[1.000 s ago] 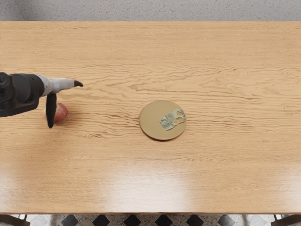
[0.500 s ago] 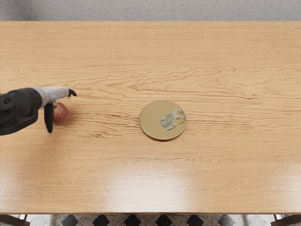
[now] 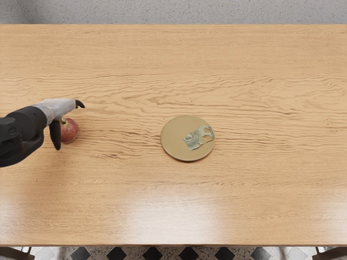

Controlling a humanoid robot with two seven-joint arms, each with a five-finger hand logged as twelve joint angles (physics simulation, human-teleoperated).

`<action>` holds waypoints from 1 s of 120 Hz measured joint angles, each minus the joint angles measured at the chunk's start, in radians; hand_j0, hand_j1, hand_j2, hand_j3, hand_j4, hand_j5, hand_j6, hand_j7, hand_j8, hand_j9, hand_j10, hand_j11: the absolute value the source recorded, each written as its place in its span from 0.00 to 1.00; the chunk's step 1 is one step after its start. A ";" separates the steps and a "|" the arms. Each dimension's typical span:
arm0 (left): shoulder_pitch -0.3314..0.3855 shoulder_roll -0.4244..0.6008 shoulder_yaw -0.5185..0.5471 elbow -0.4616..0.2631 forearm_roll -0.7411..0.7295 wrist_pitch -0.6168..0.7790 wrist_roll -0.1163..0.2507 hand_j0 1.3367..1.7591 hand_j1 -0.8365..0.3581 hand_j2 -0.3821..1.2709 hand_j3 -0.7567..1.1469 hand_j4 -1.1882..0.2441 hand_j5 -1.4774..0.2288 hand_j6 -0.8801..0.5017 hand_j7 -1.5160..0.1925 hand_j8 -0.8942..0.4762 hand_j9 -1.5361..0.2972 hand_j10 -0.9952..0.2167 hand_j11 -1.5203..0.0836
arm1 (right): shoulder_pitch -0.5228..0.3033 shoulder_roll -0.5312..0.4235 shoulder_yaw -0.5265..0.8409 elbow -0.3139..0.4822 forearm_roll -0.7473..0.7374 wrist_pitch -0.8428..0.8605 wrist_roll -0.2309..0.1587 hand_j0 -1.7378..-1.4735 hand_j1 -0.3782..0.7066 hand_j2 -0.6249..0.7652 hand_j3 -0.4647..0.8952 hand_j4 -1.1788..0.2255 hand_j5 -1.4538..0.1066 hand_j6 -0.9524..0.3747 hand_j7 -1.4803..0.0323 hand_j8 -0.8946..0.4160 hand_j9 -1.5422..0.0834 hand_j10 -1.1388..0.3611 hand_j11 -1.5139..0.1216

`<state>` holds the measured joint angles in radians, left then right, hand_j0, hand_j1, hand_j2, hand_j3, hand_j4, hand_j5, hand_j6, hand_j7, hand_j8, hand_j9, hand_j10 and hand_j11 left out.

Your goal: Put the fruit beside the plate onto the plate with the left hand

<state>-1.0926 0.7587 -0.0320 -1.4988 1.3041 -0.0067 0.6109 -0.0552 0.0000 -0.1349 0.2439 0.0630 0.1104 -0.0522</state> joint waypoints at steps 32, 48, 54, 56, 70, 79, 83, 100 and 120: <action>0.022 0.007 -0.001 0.000 -0.001 0.008 0.000 0.76 0.76 0.26 0.40 0.66 0.69 0.46 0.71 0.48 0.67 0.62 0.76 | 0.000 0.000 0.001 0.000 0.000 0.000 0.000 0.30 0.04 0.45 0.34 0.83 0.92 0.71 0.97 0.67 0.94 0.75 0.92; 0.024 0.006 -0.001 0.000 -0.001 0.009 0.000 0.76 0.71 0.27 0.40 0.62 0.65 0.42 0.67 0.44 0.63 0.58 0.71 | 0.000 0.000 0.001 0.000 0.000 0.000 0.000 0.30 0.04 0.45 0.34 0.83 0.92 0.71 0.97 0.67 0.94 0.75 0.92; 0.026 0.006 0.000 0.000 -0.001 0.009 0.000 0.76 0.69 0.27 0.40 0.61 0.63 0.41 0.66 0.43 0.62 0.57 0.70 | 0.000 0.000 0.001 0.000 0.000 0.000 0.000 0.30 0.04 0.45 0.34 0.83 0.92 0.71 0.97 0.67 0.94 0.75 0.92; 0.027 0.006 0.000 0.000 -0.001 0.009 0.000 0.76 0.69 0.27 0.40 0.61 0.63 0.41 0.65 0.42 0.62 0.56 0.70 | 0.000 0.000 0.001 0.000 0.000 0.000 0.000 0.30 0.04 0.45 0.34 0.83 0.92 0.71 0.97 0.67 0.94 0.75 0.92; 0.031 0.007 0.000 0.001 -0.001 0.010 0.000 0.76 0.66 0.27 0.40 0.59 0.61 0.39 0.64 0.41 0.60 0.54 0.68 | 0.000 0.000 0.001 0.000 0.000 0.000 0.000 0.30 0.04 0.45 0.34 0.83 0.92 0.71 0.97 0.67 0.94 0.75 0.92; 0.031 0.007 -0.001 0.001 -0.001 0.010 0.000 0.76 0.65 0.28 0.40 0.59 0.61 0.39 0.63 0.40 0.60 0.54 0.67 | 0.000 0.000 0.001 0.000 0.000 0.000 0.000 0.30 0.04 0.45 0.34 0.83 0.92 0.71 0.97 0.67 0.94 0.75 0.92; 0.031 0.005 -0.001 0.002 -0.001 0.010 0.000 0.76 0.65 0.28 0.40 0.59 0.60 0.38 0.63 0.40 0.59 0.53 0.67 | 0.000 0.000 0.001 0.000 0.000 0.000 0.000 0.30 0.04 0.45 0.34 0.83 0.92 0.71 0.97 0.67 0.94 0.75 0.92; 0.039 0.005 0.000 0.006 0.000 0.010 0.000 0.76 0.64 0.28 0.40 0.58 0.60 0.38 0.62 0.39 0.59 0.53 0.66 | 0.000 0.000 0.001 0.000 0.000 0.000 0.000 0.30 0.04 0.45 0.34 0.83 0.92 0.71 0.97 0.67 0.94 0.75 0.92; 0.042 0.005 0.001 0.015 0.000 0.010 0.000 0.76 0.64 0.28 0.40 0.58 0.59 0.37 0.61 0.39 0.58 0.52 0.66 | 0.000 0.000 0.001 0.000 0.000 0.000 0.000 0.30 0.04 0.45 0.34 0.83 0.92 0.71 0.97 0.67 0.94 0.75 0.92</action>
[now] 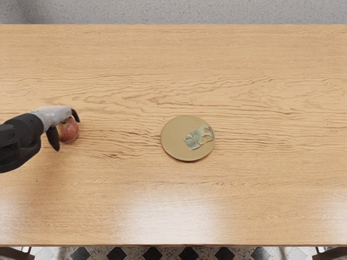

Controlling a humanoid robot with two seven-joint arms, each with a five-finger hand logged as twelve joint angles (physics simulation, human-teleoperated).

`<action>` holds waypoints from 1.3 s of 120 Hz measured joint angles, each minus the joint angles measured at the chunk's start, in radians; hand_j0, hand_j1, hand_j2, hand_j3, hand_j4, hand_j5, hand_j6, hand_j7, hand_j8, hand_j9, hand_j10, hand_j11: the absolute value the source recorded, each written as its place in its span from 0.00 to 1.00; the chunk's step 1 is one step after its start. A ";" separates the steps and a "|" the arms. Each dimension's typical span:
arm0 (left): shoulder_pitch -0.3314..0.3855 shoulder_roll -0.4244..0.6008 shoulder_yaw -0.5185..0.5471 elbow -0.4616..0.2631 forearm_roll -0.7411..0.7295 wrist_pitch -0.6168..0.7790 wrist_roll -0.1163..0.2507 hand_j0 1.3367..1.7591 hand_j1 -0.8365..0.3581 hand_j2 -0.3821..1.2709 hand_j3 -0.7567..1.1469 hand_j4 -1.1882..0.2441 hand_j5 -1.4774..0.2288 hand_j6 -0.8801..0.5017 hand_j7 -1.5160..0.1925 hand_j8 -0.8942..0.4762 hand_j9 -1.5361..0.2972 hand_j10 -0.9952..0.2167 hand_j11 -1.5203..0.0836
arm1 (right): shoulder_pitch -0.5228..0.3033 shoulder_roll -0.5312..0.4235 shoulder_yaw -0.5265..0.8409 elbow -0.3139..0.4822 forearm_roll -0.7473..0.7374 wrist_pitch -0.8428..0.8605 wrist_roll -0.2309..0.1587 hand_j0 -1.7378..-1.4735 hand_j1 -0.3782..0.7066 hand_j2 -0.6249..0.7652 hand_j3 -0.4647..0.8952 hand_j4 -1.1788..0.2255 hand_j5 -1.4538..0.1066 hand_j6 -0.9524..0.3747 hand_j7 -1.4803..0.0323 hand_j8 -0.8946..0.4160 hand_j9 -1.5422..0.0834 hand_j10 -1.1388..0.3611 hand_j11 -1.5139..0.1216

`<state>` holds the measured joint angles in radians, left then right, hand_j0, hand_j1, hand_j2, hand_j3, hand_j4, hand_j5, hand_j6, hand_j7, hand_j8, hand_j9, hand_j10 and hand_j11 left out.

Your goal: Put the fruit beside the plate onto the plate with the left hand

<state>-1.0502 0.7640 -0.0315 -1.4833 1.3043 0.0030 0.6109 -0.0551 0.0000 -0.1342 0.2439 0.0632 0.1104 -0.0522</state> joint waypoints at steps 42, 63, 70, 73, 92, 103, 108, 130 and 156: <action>0.003 0.000 0.001 0.011 -0.002 -0.003 0.000 0.75 0.48 0.33 0.40 0.55 0.43 0.39 0.46 0.35 0.44 0.37 0.49 | 0.000 0.000 0.000 0.000 0.000 0.000 0.000 0.30 0.04 0.45 0.34 0.83 0.92 0.71 0.97 0.67 0.94 0.75 0.92; 0.003 0.000 0.001 0.012 -0.004 -0.004 0.000 0.74 0.46 0.33 0.40 0.61 0.35 0.46 0.38 0.40 0.36 0.31 0.40 | 0.000 0.000 0.000 0.000 0.000 0.000 0.000 0.30 0.04 0.45 0.34 0.83 0.92 0.71 0.97 0.67 0.94 0.75 0.92; 0.003 0.000 0.000 0.011 -0.007 -0.005 0.000 0.74 0.45 0.34 0.40 0.63 0.31 0.48 0.34 0.42 0.33 0.28 0.36 | 0.000 0.000 0.000 0.000 0.000 0.000 0.000 0.30 0.04 0.45 0.34 0.83 0.92 0.71 0.97 0.67 0.94 0.75 0.92; 0.003 -0.001 0.000 0.011 -0.008 -0.005 0.000 0.73 0.44 0.34 0.40 0.63 0.30 0.49 0.33 0.43 0.31 0.26 0.34 | 0.000 0.000 0.000 0.000 0.000 0.000 0.000 0.30 0.04 0.45 0.34 0.83 0.92 0.71 0.97 0.67 0.94 0.75 0.92; 0.000 0.000 -0.003 0.011 -0.026 -0.009 0.000 0.72 0.43 0.36 0.40 0.69 0.22 0.56 0.24 0.47 0.24 0.20 0.26 | 0.000 0.000 0.001 0.000 0.000 0.000 0.000 0.30 0.04 0.45 0.34 0.83 0.92 0.71 0.97 0.67 0.94 0.75 0.92; -0.010 0.002 -0.007 0.011 -0.036 -0.012 0.000 0.71 0.43 0.35 0.40 0.71 0.18 0.58 0.21 0.48 0.21 0.18 0.23 | 0.000 0.000 0.001 0.000 0.000 0.000 0.000 0.30 0.04 0.45 0.34 0.83 0.92 0.71 0.97 0.67 0.94 0.75 0.92; -0.016 0.004 -0.012 0.011 -0.037 -0.012 0.000 0.71 0.43 0.35 0.40 0.71 0.17 0.58 0.21 0.48 0.21 0.17 0.22 | 0.000 0.000 0.001 0.000 0.000 0.000 0.000 0.30 0.04 0.45 0.34 0.83 0.92 0.71 0.97 0.67 0.94 0.75 0.92; -0.086 -0.009 -0.030 0.010 -0.042 -0.016 0.000 0.70 0.44 0.34 0.40 0.72 0.15 0.59 0.18 0.49 0.19 0.16 0.19 | 0.000 0.000 0.001 0.000 0.000 0.000 0.000 0.30 0.04 0.45 0.34 0.83 0.92 0.71 0.97 0.67 0.94 0.75 0.92; -0.111 -0.094 -0.073 0.009 -0.070 -0.018 0.000 0.70 0.46 0.33 0.40 0.71 0.14 0.59 0.17 0.48 0.18 0.15 0.18 | 0.000 0.000 0.001 0.000 0.000 0.000 0.000 0.30 0.04 0.45 0.34 0.83 0.92 0.71 0.97 0.67 0.94 0.75 0.92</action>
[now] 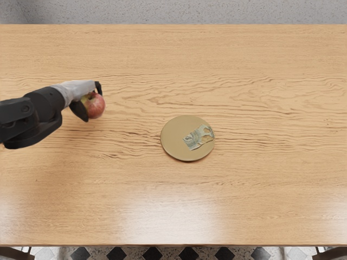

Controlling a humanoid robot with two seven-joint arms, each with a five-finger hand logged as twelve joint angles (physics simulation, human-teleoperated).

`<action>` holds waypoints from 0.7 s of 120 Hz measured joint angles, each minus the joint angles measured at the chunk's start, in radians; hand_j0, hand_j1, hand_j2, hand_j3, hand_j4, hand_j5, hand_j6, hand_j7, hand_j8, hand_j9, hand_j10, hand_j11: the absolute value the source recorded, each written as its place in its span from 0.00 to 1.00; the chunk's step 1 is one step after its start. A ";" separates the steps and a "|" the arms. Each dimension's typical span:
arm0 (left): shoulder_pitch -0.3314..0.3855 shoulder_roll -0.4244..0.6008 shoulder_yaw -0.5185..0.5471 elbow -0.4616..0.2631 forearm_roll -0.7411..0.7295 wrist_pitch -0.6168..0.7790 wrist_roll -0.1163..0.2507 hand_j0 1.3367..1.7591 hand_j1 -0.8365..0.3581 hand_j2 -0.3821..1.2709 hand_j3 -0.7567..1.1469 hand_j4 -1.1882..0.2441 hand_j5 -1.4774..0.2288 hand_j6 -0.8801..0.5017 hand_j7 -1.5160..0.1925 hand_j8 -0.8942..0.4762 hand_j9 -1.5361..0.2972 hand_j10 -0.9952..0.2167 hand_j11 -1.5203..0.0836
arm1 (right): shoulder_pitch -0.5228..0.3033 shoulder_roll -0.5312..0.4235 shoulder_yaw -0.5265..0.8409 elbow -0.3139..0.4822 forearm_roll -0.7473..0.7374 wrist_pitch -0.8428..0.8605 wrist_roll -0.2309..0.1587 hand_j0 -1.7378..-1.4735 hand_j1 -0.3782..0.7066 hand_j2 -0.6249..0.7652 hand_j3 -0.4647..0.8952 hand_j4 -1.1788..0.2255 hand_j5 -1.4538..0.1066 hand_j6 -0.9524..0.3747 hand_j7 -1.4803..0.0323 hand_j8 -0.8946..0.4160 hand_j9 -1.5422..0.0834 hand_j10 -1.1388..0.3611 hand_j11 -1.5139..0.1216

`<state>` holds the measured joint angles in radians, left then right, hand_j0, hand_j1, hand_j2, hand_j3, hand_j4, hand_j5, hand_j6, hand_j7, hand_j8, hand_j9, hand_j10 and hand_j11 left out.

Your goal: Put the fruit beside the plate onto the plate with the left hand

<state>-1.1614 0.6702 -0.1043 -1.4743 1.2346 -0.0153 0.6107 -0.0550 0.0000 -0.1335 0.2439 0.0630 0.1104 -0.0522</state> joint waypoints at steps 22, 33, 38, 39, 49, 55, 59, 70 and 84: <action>-0.002 -0.061 -0.127 -0.002 -0.202 -0.003 0.000 0.70 0.47 0.33 0.40 0.69 0.15 0.58 0.18 0.48 0.17 0.15 0.18 | 0.000 0.000 0.000 0.000 0.000 0.000 0.000 0.30 0.04 0.45 0.34 0.83 0.92 0.71 0.97 0.67 0.94 0.75 0.92; 0.012 -0.066 -0.223 -0.002 -0.393 -0.030 0.000 0.70 0.47 0.33 0.40 0.69 0.15 0.58 0.18 0.48 0.17 0.15 0.18 | 0.000 0.000 0.000 0.000 0.000 0.000 0.000 0.30 0.04 0.45 0.34 0.83 0.92 0.71 0.97 0.67 0.94 0.75 0.92; 0.012 -0.074 -0.263 -0.002 -0.474 -0.048 0.000 0.70 0.46 0.33 0.40 0.69 0.15 0.58 0.18 0.48 0.17 0.15 0.18 | 0.000 0.000 0.000 0.000 0.000 0.000 0.000 0.30 0.04 0.45 0.34 0.83 0.92 0.71 0.97 0.67 0.94 0.75 0.92; 0.013 -0.074 -0.270 -0.002 -0.490 -0.052 0.000 0.70 0.46 0.33 0.40 0.69 0.15 0.58 0.18 0.48 0.17 0.15 0.18 | 0.000 0.000 0.000 0.000 0.000 0.000 0.000 0.30 0.04 0.45 0.34 0.83 0.92 0.71 0.97 0.67 0.94 0.75 0.92; 0.013 -0.120 -0.333 0.000 -0.618 -0.103 0.001 0.70 0.46 0.34 0.40 0.69 0.16 0.57 0.18 0.48 0.17 0.15 0.18 | 0.000 0.000 0.000 0.000 0.000 0.000 0.000 0.30 0.04 0.45 0.34 0.83 0.92 0.71 0.97 0.67 0.94 0.75 0.92; 0.006 -0.159 -0.355 0.001 -0.667 -0.126 0.000 0.70 0.46 0.34 0.40 0.70 0.15 0.58 0.18 0.48 0.17 0.15 0.18 | 0.000 0.000 0.000 0.000 0.000 0.000 0.000 0.30 0.04 0.45 0.34 0.83 0.92 0.71 0.97 0.67 0.94 0.75 0.92; 0.000 -0.163 -0.365 0.002 -0.687 -0.136 0.000 0.70 0.46 0.34 0.40 0.70 0.15 0.58 0.18 0.48 0.17 0.15 0.18 | 0.000 0.000 0.000 0.000 0.000 0.000 0.000 0.30 0.04 0.45 0.34 0.83 0.92 0.71 0.97 0.67 0.94 0.75 0.92; -0.016 -0.233 -0.379 0.020 -0.709 -0.151 0.000 0.70 0.46 0.34 0.40 0.70 0.15 0.59 0.18 0.48 0.17 0.14 0.18 | 0.000 0.000 0.000 0.000 0.000 0.000 0.000 0.30 0.04 0.45 0.34 0.83 0.92 0.71 0.97 0.67 0.94 0.75 0.92; -0.050 -0.326 -0.365 0.059 -0.641 -0.158 0.000 0.70 0.45 0.35 0.40 0.70 0.15 0.59 0.18 0.48 0.17 0.14 0.18 | 0.000 0.000 0.000 0.000 0.000 0.000 0.000 0.30 0.04 0.45 0.34 0.83 0.92 0.71 0.97 0.67 0.94 0.75 0.92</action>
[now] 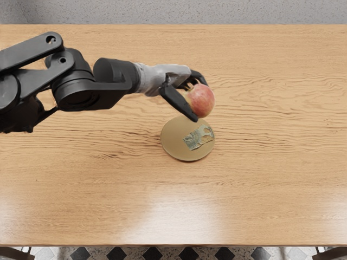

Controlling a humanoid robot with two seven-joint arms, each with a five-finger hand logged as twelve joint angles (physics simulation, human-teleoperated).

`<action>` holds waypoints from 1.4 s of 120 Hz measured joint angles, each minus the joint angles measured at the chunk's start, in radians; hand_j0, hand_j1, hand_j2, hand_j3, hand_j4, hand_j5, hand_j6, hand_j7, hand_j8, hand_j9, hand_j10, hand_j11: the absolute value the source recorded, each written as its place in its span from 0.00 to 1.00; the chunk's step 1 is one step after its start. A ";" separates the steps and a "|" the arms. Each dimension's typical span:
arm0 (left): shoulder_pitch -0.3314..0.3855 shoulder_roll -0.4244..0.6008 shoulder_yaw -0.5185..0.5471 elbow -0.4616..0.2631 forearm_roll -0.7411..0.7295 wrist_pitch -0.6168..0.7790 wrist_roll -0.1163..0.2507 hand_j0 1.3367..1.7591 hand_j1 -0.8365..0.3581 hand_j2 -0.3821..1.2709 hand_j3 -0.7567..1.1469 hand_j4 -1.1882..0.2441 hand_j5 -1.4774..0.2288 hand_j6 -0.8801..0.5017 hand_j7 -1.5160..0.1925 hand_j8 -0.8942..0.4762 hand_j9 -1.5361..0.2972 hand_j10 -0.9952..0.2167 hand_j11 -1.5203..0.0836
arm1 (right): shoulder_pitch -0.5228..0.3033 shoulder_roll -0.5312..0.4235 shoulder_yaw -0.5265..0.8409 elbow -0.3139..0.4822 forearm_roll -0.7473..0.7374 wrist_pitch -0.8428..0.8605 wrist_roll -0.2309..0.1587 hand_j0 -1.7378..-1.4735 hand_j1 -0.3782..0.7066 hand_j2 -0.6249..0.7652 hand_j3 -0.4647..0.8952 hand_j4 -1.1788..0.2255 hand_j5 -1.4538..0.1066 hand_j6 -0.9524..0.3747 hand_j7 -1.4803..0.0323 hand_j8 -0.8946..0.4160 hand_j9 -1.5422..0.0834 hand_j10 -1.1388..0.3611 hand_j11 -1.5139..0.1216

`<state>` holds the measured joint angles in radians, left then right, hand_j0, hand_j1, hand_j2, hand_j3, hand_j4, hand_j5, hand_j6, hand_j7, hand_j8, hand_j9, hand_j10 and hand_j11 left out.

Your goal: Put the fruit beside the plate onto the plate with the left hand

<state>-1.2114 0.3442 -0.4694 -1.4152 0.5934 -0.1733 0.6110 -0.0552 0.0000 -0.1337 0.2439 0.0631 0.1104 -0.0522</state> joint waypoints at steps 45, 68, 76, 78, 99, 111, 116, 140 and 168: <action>-0.063 -0.035 0.258 0.068 0.348 -0.004 0.000 0.70 0.45 0.34 0.40 0.71 0.15 0.59 0.18 0.48 0.17 0.14 0.18 | 0.000 0.000 -0.001 0.000 0.000 0.000 0.000 0.30 0.04 0.45 0.34 0.83 0.92 0.71 0.97 0.67 0.94 0.75 0.92; -0.075 -0.061 0.326 0.070 0.424 -0.006 0.000 0.70 0.46 0.33 0.40 0.69 0.15 0.58 0.18 0.48 0.17 0.15 0.18 | 0.000 0.000 -0.001 0.000 0.000 0.000 0.000 0.30 0.04 0.45 0.34 0.83 0.92 0.71 0.97 0.67 0.94 0.75 0.92; -0.077 -0.085 0.332 0.070 0.432 -0.006 0.000 0.70 0.47 0.34 0.40 0.69 0.15 0.57 0.18 0.48 0.17 0.15 0.17 | 0.000 0.000 -0.001 0.000 0.000 0.000 0.000 0.30 0.04 0.45 0.34 0.83 0.92 0.71 0.97 0.67 0.94 0.75 0.92; -0.077 -0.090 0.333 0.070 0.432 -0.006 0.000 0.70 0.46 0.34 0.40 0.69 0.15 0.58 0.18 0.48 0.17 0.15 0.17 | 0.000 0.000 -0.001 0.000 0.000 0.000 0.000 0.30 0.04 0.45 0.34 0.83 0.92 0.71 0.97 0.67 0.94 0.75 0.92; -0.073 -0.105 0.338 0.070 0.435 -0.006 0.000 0.70 0.46 0.34 0.40 0.70 0.15 0.58 0.17 0.48 0.17 0.15 0.17 | 0.000 0.000 -0.001 0.000 0.000 0.000 0.000 0.30 0.04 0.45 0.34 0.83 0.92 0.71 0.97 0.67 0.94 0.75 0.92; -0.075 -0.114 0.341 0.071 0.436 -0.005 0.000 0.70 0.46 0.34 0.40 0.70 0.15 0.58 0.17 0.48 0.17 0.15 0.17 | 0.000 0.000 -0.001 0.000 0.000 0.000 0.000 0.30 0.04 0.45 0.34 0.83 0.92 0.71 0.97 0.67 0.94 0.75 0.92; -0.073 -0.114 0.343 0.071 0.438 -0.004 0.000 0.70 0.47 0.32 0.40 0.69 0.17 0.57 0.20 0.47 0.19 0.17 0.20 | 0.000 0.000 -0.001 0.000 0.000 0.000 0.000 0.30 0.04 0.45 0.34 0.83 0.92 0.71 0.97 0.67 0.94 0.75 0.92; -0.074 -0.113 0.344 0.073 0.446 0.006 0.000 0.74 0.69 0.27 0.40 0.66 0.51 0.53 0.54 0.46 0.51 0.48 0.57 | 0.000 0.000 -0.001 0.000 0.000 0.000 0.000 0.30 0.04 0.45 0.34 0.83 0.92 0.71 0.97 0.67 0.94 0.75 0.92; -0.076 -0.047 0.299 0.074 0.350 0.004 0.000 0.75 0.90 0.24 0.40 0.77 0.75 0.60 0.77 0.59 0.73 0.71 0.83 | 0.000 0.000 -0.001 0.000 0.000 0.000 0.000 0.30 0.04 0.45 0.34 0.83 0.92 0.71 0.97 0.67 0.94 0.75 0.92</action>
<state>-1.2870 0.2969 -0.1700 -1.3412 0.9433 -0.1692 0.6109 -0.0552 0.0000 -0.1350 0.2439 0.0630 0.1104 -0.0522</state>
